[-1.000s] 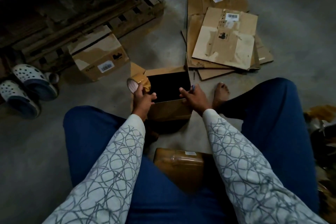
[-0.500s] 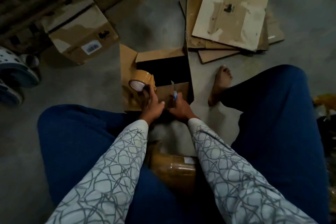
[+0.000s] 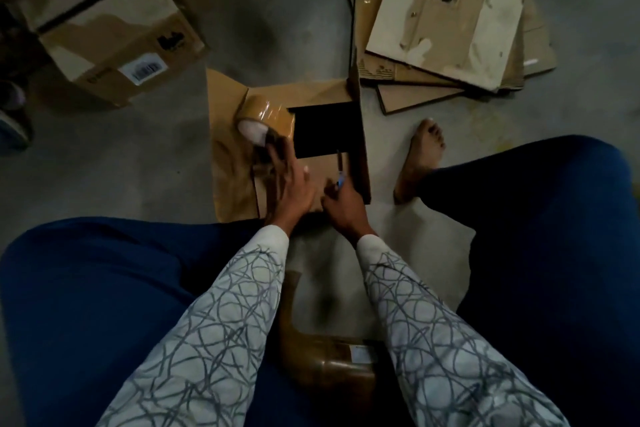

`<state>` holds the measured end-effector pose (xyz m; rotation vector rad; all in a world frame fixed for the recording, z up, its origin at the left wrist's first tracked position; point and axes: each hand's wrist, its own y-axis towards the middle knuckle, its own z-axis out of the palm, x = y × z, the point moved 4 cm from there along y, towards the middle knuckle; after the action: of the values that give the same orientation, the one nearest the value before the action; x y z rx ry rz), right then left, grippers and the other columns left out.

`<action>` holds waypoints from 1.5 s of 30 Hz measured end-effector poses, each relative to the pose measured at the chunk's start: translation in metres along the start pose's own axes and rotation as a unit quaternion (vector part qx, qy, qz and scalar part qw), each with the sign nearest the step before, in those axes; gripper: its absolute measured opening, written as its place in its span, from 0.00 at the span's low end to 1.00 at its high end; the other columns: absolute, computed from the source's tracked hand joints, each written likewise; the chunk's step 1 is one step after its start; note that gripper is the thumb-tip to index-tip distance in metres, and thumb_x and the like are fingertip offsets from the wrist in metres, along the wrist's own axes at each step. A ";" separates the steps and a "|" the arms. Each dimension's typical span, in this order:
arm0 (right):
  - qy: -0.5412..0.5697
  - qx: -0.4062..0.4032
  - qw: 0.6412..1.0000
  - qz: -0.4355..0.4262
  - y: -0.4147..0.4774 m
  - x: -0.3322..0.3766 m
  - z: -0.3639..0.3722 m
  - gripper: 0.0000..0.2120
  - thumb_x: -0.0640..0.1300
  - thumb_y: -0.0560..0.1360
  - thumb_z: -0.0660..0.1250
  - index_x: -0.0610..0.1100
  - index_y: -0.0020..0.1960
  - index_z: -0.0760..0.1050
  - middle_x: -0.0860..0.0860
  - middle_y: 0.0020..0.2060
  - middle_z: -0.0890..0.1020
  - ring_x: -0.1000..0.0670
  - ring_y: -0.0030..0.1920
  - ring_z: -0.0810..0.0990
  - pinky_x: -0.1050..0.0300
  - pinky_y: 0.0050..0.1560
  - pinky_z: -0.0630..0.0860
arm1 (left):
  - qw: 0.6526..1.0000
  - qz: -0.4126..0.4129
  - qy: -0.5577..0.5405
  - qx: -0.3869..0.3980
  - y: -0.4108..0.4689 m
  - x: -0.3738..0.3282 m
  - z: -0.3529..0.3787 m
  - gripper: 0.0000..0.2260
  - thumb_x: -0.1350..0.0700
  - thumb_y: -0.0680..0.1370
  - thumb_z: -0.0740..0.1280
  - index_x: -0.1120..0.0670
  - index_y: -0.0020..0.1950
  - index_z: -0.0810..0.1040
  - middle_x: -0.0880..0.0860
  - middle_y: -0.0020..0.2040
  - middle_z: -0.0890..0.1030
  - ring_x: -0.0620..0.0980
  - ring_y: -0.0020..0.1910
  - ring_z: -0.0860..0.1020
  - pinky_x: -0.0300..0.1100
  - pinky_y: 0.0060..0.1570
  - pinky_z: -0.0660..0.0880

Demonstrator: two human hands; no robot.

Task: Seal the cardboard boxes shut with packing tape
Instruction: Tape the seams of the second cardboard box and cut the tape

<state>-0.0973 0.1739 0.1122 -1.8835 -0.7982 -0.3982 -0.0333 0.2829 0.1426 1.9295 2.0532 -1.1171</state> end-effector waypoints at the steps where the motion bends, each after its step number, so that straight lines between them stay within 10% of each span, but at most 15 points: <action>1: -0.003 -0.019 1.000 0.000 -0.001 0.000 -0.002 0.25 0.41 0.77 0.65 0.41 0.72 0.65 0.39 0.64 0.78 0.36 0.63 0.77 0.49 0.61 0.75 | 1.000 0.025 0.004 -0.018 0.009 -0.012 -0.006 0.31 0.57 0.84 0.57 0.53 0.82 0.42 0.62 0.81 0.37 0.61 0.80 0.50 0.51 0.75 0.54; 9: -0.035 0.030 0.999 -0.013 -0.049 -0.017 0.015 0.16 0.46 0.81 0.62 0.41 0.65 0.66 0.40 0.56 0.81 0.37 0.56 0.80 0.49 0.54 0.75 | 0.969 0.134 0.175 0.109 0.093 -0.030 -0.018 0.40 0.60 0.78 0.63 0.58 0.81 0.39 0.64 0.80 0.39 0.64 0.80 0.43 0.56 0.78 0.48; 14: -0.080 0.032 0.995 -0.051 -0.067 -0.013 0.010 0.11 0.46 0.80 0.62 0.43 0.60 0.65 0.40 0.54 0.81 0.36 0.54 0.80 0.46 0.51 0.75 | 0.953 0.029 0.184 0.241 0.082 0.018 0.003 0.39 0.60 0.79 0.61 0.55 0.82 0.39 0.64 0.80 0.39 0.71 0.76 0.58 0.57 0.72 0.64; 19: -0.096 -0.108 0.980 -0.134 -0.064 0.009 -0.015 0.07 0.45 0.79 0.62 0.44 0.54 0.67 0.42 0.48 0.80 0.36 0.49 0.80 0.44 0.46 0.77 | 0.980 0.051 0.136 0.132 0.055 0.016 0.003 0.40 0.63 0.75 0.64 0.55 0.82 0.45 0.62 0.81 0.40 0.70 0.68 0.69 0.53 0.56 0.73; 24: -0.059 -0.259 0.947 -0.180 -0.069 0.033 -0.027 0.09 0.46 0.78 0.66 0.42 0.51 0.69 0.46 0.43 0.75 0.43 0.43 0.76 0.53 0.39 0.69 | 0.993 0.040 0.113 -0.012 0.020 0.005 -0.018 0.42 0.63 0.73 0.67 0.47 0.82 0.48 0.52 0.80 0.33 0.64 0.79 0.46 0.59 0.77 0.55; 31: -0.052 -0.224 0.968 -0.098 -0.070 0.009 -0.017 0.16 0.41 0.74 0.69 0.36 0.57 0.69 0.39 0.54 0.75 0.37 0.58 0.74 0.45 0.57 0.71 | 0.984 -0.098 0.145 -0.027 0.000 0.053 -0.049 0.48 0.45 0.62 0.67 0.41 0.79 0.48 0.63 0.80 0.38 0.73 0.77 0.41 0.75 0.71 0.47; 38: 0.005 -0.218 0.976 -0.015 -0.067 -0.007 -0.015 0.17 0.43 0.74 0.69 0.38 0.59 0.68 0.41 0.58 0.75 0.40 0.61 0.74 0.46 0.59 0.73 | 0.972 -0.046 0.092 -0.210 -0.023 0.038 -0.070 0.32 0.53 0.74 0.67 0.45 0.75 0.58 0.60 0.80 0.41 0.68 0.57 0.75 0.57 0.55 0.74; 45: 0.035 -0.210 0.977 -0.028 -0.049 -0.008 -0.016 0.16 0.44 0.74 0.68 0.40 0.59 0.68 0.42 0.57 0.76 0.41 0.58 0.75 0.52 0.53 0.71 | 0.985 0.116 0.122 0.030 -0.009 0.007 -0.006 0.36 0.52 0.79 0.67 0.44 0.81 0.49 0.58 0.81 0.36 0.67 0.75 0.61 0.59 0.69 0.68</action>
<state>-0.1354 0.1697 0.1478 -2.2243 -0.7629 -0.7105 -0.0403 0.2926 0.1472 2.3663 1.8535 -0.9418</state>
